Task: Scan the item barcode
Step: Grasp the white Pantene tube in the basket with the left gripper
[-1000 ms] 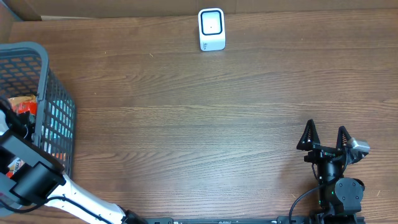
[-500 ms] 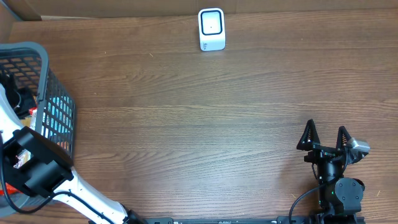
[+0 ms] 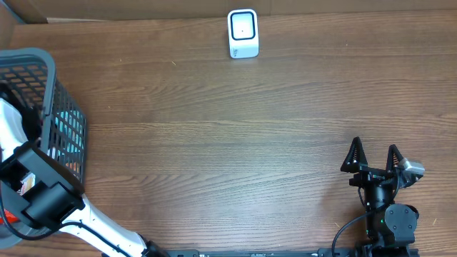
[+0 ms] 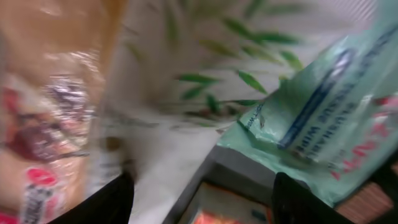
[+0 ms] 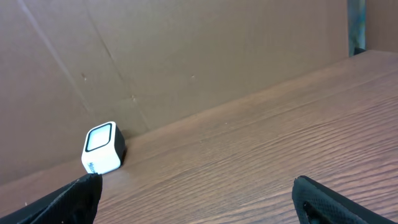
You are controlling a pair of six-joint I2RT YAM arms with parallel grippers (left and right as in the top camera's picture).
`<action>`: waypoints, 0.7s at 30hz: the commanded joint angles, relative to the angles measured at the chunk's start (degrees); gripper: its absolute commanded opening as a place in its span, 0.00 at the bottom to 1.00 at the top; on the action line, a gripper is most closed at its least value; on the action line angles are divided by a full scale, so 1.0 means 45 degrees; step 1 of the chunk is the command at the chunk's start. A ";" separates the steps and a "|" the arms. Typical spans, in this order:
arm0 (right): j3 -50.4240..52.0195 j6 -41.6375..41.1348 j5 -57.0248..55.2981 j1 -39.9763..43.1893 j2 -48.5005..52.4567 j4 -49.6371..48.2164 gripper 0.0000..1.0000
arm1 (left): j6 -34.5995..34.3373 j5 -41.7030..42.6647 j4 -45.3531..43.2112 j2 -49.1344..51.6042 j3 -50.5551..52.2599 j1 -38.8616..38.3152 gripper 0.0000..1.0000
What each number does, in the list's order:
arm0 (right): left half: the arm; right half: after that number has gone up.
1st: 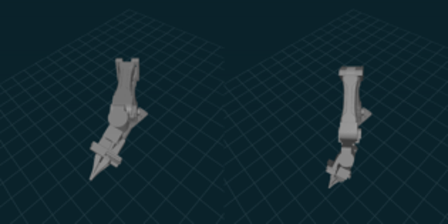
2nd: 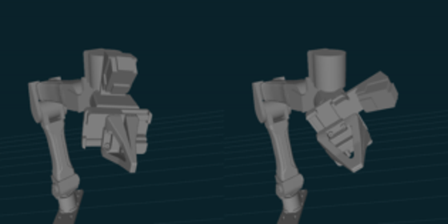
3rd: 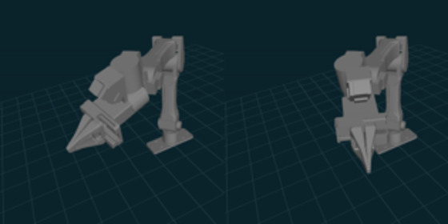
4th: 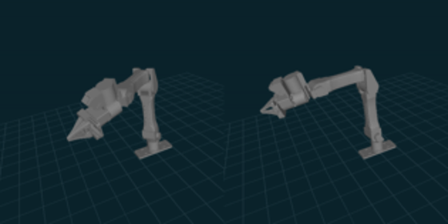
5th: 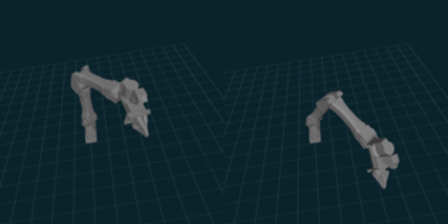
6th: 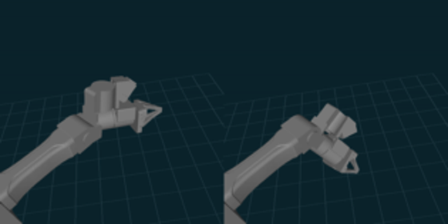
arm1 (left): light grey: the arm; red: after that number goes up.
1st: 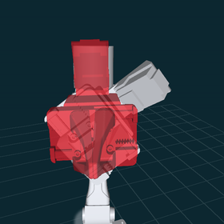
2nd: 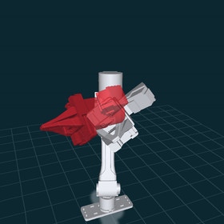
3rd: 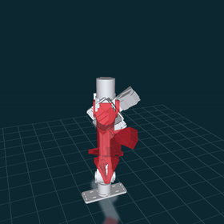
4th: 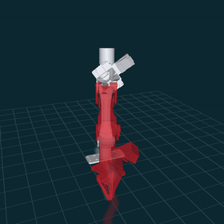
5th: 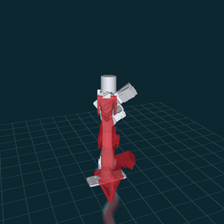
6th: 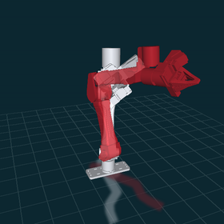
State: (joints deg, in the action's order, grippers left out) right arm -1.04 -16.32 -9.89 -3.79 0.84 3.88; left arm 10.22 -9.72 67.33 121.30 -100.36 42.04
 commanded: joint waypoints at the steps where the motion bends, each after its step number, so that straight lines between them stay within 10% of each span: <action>1: 0.0131 -0.0024 -0.0126 -0.0010 -0.0151 -0.0073 1.00 | 0.0680 -0.0704 -0.0733 -0.0209 0.1166 0.0092 0.64; 21: 0.0131 -0.0024 -0.0126 -0.0010 -0.0151 -0.0073 1.00 | 0.1617 -0.0835 0.0461 -0.0243 -0.2229 -0.0330 0.66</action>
State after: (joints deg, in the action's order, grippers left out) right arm -1.04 -16.32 -9.89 -3.79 0.84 3.90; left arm 13.15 -12.73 67.81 121.03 -108.33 40.84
